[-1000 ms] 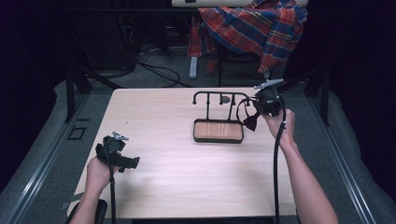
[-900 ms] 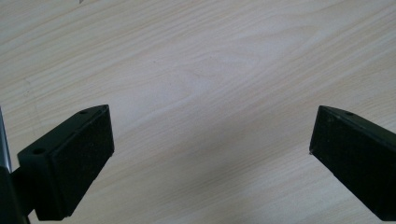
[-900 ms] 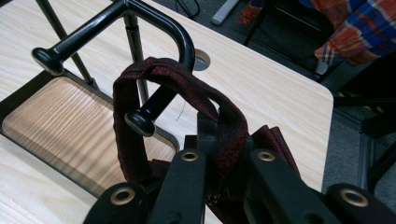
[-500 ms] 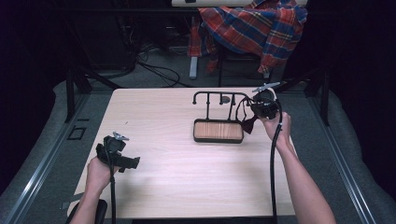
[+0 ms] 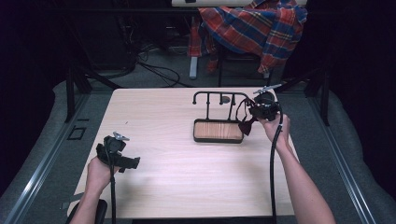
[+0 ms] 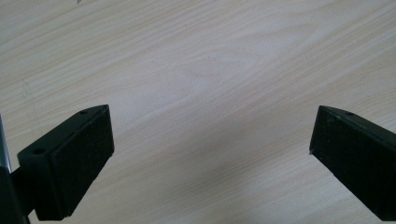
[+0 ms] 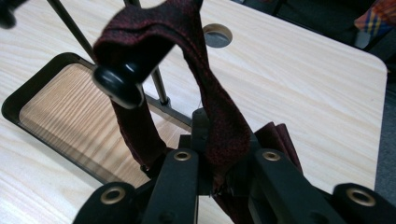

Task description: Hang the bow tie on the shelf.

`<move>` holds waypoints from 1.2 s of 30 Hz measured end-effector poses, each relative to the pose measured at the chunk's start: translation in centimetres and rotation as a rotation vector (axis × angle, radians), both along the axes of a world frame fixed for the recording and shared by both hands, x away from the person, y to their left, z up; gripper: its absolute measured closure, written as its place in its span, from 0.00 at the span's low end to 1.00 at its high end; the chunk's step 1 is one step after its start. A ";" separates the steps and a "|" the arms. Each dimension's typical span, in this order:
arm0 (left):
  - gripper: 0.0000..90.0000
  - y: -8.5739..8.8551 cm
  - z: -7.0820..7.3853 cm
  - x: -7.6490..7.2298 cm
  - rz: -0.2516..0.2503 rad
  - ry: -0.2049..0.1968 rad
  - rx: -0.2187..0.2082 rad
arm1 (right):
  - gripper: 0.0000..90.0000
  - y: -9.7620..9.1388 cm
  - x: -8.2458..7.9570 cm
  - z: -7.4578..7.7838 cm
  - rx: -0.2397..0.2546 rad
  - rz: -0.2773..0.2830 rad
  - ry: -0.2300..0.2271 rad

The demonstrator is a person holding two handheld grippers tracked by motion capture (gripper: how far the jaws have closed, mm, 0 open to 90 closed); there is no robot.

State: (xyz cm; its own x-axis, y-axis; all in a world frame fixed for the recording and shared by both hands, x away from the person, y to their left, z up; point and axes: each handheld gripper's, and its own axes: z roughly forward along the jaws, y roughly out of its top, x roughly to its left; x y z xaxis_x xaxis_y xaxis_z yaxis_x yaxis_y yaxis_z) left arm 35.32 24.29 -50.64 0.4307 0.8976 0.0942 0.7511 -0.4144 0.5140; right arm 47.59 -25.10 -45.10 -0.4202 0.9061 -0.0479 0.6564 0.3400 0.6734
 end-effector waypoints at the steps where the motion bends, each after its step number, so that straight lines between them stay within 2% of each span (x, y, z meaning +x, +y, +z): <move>1: 0.00 0.0 0.0 0.0 0.000 0.000 0.000 | 0.93 0.0 0.0 0.0 0.003 0.003 0.005; 12: 0.00 0.0 0.0 0.0 -0.002 0.001 0.001 | 0.88 -0.6 0.2 -0.5 0.048 0.012 0.041; 17: 0.00 0.0 0.0 0.0 -0.001 0.001 0.001 | 0.83 -0.7 0.2 -0.5 0.073 0.022 0.050; 19: 0.00 0.0 0.0 0.0 -0.002 0.001 0.001 | 0.80 -0.7 0.2 -0.4 0.067 0.028 0.054; 26: 0.00 0.0 0.0 0.0 -0.003 0.002 0.001 | 0.75 -0.8 -0.2 0.0 0.073 0.032 0.021; 28: 0.00 0.0 0.0 0.0 -0.003 0.001 0.001 | 0.77 -0.8 -0.3 0.2 0.074 0.041 0.003; 32: 0.00 -0.1 0.0 0.0 -0.004 0.001 -0.002 | 0.91 -0.5 -0.5 0.4 0.069 0.060 -0.016; 36: 0.00 -0.1 0.0 0.0 -0.004 0.003 0.000 | 0.97 0.1 -0.6 0.4 0.056 0.066 -0.021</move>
